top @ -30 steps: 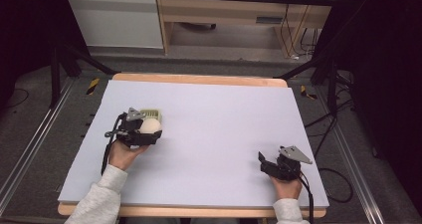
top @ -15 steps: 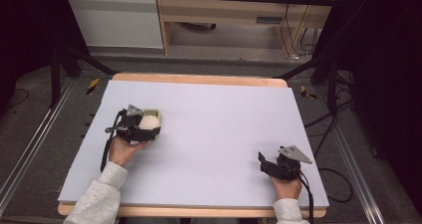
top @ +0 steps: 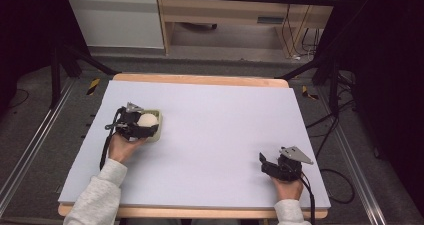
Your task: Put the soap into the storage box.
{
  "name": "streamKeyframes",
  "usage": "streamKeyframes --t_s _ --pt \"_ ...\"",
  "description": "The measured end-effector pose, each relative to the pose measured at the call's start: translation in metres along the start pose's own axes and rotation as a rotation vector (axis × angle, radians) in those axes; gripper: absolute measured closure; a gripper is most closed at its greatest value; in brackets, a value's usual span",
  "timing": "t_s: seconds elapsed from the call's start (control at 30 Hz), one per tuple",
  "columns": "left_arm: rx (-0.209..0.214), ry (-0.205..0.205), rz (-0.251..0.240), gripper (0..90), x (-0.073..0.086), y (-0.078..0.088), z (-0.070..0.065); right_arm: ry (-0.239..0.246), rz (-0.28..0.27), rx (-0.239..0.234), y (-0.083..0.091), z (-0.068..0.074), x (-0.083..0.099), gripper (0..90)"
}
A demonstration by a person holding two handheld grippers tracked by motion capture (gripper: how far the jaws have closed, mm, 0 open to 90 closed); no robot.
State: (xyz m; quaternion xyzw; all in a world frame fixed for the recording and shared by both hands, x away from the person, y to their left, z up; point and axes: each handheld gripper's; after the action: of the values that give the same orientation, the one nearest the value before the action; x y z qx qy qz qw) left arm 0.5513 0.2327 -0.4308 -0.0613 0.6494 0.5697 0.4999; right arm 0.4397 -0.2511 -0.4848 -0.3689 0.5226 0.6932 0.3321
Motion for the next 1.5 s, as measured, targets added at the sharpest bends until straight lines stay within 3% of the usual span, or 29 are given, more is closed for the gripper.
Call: streamKeyframes --t_s 1.07,1.5 --pt "-0.007 0.006 0.056 22.4 0.007 -0.017 0.007 -0.003 0.009 0.003 -0.001 0.001 0.000 14.9" --pt "-0.010 0.016 0.051 22.3 0.009 -0.019 0.007 -0.004 0.013 0.005 -0.001 0.001 0.000 14.5"
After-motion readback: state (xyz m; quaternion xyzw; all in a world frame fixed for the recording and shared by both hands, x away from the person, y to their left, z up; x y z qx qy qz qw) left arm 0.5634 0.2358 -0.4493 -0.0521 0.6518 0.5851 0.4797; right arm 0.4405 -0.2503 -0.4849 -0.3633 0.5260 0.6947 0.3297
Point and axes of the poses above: each handheld gripper's, and its own axes: y roughly backward along the jaws, x roughly out of its underside, z roughly to its left, and after that the axes turned 12 degrees about -y, right-handed
